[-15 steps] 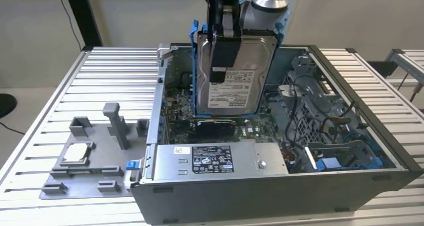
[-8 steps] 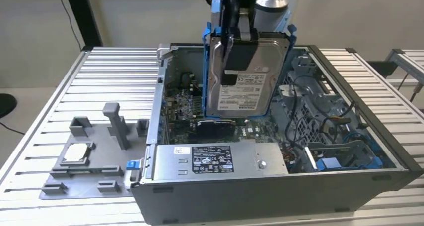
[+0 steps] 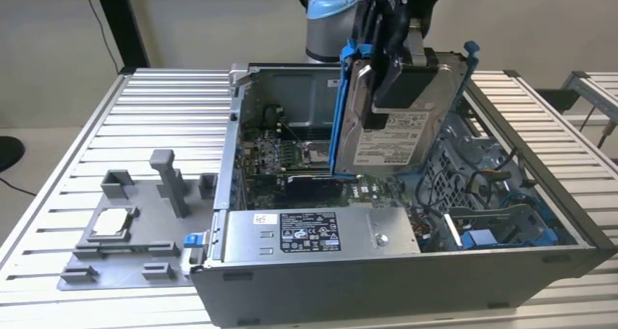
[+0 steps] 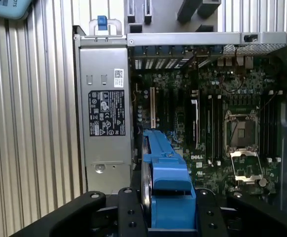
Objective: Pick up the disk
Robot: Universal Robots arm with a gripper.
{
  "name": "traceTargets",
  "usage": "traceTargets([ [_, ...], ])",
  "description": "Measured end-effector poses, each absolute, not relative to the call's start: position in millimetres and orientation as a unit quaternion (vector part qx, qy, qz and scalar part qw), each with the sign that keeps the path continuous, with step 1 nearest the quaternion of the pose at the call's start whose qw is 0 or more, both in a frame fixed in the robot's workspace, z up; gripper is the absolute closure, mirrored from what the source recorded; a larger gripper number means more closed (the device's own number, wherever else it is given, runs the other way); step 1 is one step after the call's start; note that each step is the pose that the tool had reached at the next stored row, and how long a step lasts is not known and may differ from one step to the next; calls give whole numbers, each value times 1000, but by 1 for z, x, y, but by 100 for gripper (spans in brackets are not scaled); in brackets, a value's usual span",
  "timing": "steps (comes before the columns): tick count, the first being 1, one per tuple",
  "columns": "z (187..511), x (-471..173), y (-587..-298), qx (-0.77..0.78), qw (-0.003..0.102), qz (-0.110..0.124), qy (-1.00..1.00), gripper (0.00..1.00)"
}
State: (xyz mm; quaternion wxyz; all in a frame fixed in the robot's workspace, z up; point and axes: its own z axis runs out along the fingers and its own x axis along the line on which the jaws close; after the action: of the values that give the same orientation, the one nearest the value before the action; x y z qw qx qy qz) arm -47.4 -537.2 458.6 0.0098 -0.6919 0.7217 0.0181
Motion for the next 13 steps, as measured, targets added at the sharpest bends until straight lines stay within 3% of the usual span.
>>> traceTargets([
  [13, 456, -18, -554, -692, 10, 18, 722, 100],
])
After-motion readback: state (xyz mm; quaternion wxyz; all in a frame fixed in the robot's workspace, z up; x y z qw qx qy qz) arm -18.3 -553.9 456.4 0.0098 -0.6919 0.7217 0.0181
